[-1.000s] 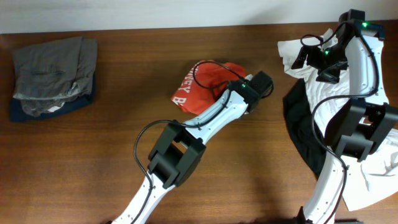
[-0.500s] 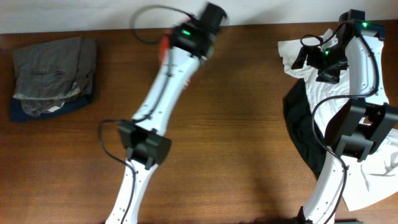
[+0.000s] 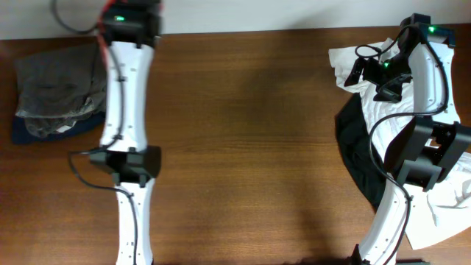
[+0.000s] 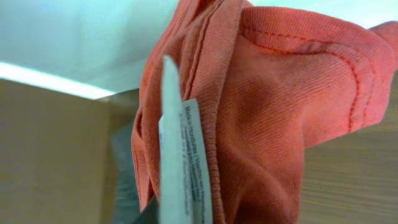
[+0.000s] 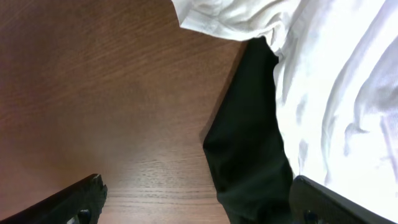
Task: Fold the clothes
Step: 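Lift the orange bundle with the left gripper and carry it left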
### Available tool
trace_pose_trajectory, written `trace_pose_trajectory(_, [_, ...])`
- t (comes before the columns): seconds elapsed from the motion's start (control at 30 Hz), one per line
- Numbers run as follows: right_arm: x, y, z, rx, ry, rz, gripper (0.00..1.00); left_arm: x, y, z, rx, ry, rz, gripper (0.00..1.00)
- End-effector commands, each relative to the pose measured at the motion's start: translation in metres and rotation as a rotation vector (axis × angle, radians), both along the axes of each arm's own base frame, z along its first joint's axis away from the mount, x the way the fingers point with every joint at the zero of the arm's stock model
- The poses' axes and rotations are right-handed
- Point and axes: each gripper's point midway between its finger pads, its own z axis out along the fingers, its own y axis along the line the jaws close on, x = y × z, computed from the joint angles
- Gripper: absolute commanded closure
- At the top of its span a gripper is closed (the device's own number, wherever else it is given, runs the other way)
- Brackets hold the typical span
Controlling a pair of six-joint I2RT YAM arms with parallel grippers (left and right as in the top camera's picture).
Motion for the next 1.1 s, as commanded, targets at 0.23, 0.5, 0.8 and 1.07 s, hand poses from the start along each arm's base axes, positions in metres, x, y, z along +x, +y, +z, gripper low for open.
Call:
trace_pose_trajectory(0.23, [-0.003,0.017,0.028,-0.018,-0.034,0.037,0.01,-0.002,0.131,0.017,0.069,0.042,-0.107,1.00])
trace_pose_trajectory(0.5, [-0.001,0.045,0.028,-0.016,-0.031,0.095,0.01,-0.008,0.182,0.016,0.194,0.123,-0.367,1.00])
trace_pose_trajectory(0.8, [-0.003,0.073,0.028,-0.013,-0.019,0.154,0.01,0.000,0.224,0.022,0.222,0.040,-0.404,1.00])
trace_pose_trajectory(1.07, [-0.001,0.085,0.028,-0.014,-0.025,0.180,0.01,0.006,0.279,-0.007,0.197,0.014,-0.253,1.00])
